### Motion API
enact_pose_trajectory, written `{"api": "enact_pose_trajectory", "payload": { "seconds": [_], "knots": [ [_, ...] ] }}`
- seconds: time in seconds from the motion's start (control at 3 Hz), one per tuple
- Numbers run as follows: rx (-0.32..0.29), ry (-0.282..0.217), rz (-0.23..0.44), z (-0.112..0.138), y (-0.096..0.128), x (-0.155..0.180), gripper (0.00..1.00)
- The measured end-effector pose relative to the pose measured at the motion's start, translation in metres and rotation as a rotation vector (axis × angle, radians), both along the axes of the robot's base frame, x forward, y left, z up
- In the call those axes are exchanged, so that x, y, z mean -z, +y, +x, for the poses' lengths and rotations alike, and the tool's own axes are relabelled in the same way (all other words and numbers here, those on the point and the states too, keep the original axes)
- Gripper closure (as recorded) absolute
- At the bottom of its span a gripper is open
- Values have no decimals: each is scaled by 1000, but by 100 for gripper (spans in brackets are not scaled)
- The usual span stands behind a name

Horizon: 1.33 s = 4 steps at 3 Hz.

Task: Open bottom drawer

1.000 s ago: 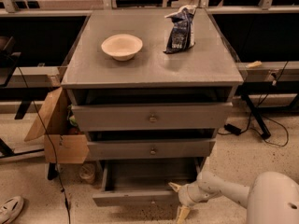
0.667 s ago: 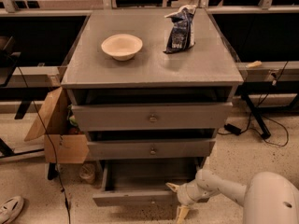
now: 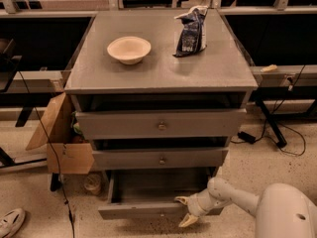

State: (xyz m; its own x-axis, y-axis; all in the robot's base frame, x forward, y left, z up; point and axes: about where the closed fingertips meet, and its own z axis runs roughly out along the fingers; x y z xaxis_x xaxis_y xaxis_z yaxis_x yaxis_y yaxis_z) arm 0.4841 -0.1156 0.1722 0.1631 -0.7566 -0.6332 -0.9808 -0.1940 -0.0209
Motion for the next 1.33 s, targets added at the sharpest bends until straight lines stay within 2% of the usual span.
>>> {"api": "enact_pose_trajectory", "payload": {
  "seconds": [0.33, 0.67, 1.33],
  "knots": [
    [-4, 5, 7, 3, -1, -1, 73],
    [-4, 5, 7, 3, -1, -2, 96],
    [-3, 25, 25, -4, -8, 2, 100]
  ]
}}
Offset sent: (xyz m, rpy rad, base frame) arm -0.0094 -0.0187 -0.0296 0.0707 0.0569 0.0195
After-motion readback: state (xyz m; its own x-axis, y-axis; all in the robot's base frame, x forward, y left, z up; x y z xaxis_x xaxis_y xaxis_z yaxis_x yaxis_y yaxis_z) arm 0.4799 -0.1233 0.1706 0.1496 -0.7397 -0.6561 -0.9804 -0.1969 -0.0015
